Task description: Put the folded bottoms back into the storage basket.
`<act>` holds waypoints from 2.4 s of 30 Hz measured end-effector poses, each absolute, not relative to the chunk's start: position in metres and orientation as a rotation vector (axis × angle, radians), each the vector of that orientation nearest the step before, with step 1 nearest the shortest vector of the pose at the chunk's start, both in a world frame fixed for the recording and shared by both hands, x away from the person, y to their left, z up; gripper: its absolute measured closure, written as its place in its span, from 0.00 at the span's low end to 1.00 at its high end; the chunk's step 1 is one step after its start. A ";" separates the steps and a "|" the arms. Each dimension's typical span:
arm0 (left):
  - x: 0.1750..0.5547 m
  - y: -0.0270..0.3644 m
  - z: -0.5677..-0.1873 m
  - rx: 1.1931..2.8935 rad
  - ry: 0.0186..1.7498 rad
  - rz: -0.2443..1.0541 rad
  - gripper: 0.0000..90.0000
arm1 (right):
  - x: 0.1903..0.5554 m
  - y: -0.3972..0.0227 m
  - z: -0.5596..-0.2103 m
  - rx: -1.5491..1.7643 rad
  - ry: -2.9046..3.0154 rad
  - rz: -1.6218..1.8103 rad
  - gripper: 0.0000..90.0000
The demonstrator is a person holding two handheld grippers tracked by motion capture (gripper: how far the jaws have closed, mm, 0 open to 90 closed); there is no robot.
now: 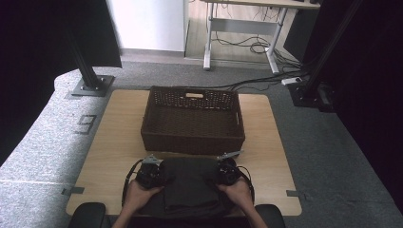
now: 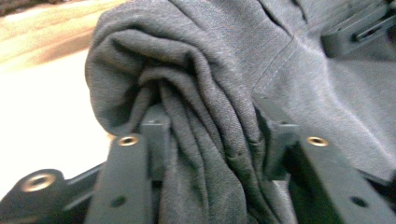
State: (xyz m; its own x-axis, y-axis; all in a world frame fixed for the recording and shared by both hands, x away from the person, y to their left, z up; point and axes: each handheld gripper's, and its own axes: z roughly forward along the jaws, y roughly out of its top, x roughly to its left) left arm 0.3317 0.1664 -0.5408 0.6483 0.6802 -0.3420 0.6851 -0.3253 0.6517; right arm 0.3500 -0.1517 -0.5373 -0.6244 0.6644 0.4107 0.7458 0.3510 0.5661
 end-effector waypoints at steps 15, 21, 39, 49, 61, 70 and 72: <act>0.331 0.171 -0.518 1.972 1.008 -0.006 0.75 | 0.337 -0.152 -0.518 -1.285 -2.539 -1.281 0.78; 0.332 0.173 -0.500 1.949 0.977 0.005 0.75 | 0.335 -0.153 -0.500 -1.262 -2.554 -1.353 0.79; 0.339 0.168 -0.465 1.924 0.913 0.026 0.75 | 0.338 -0.156 -0.466 -1.208 -2.601 -1.451 0.85; 0.350 0.165 -0.502 2.012 1.009 0.000 0.75 | 0.352 -0.154 -0.497 -1.262 -2.593 -1.280 0.80; 0.354 0.169 -0.526 2.054 1.046 0.032 0.74 | 0.368 -0.176 -0.535 -1.475 -2.575 -1.101 0.13; 0.355 0.179 -0.540 1.999 1.068 -0.043 0.73 | 0.369 -0.170 -0.540 -1.290 -2.394 -1.153 0.54; 0.355 0.180 -0.541 1.991 1.066 -0.057 0.73 | 0.371 -0.168 -0.543 -1.264 -2.340 -1.179 0.55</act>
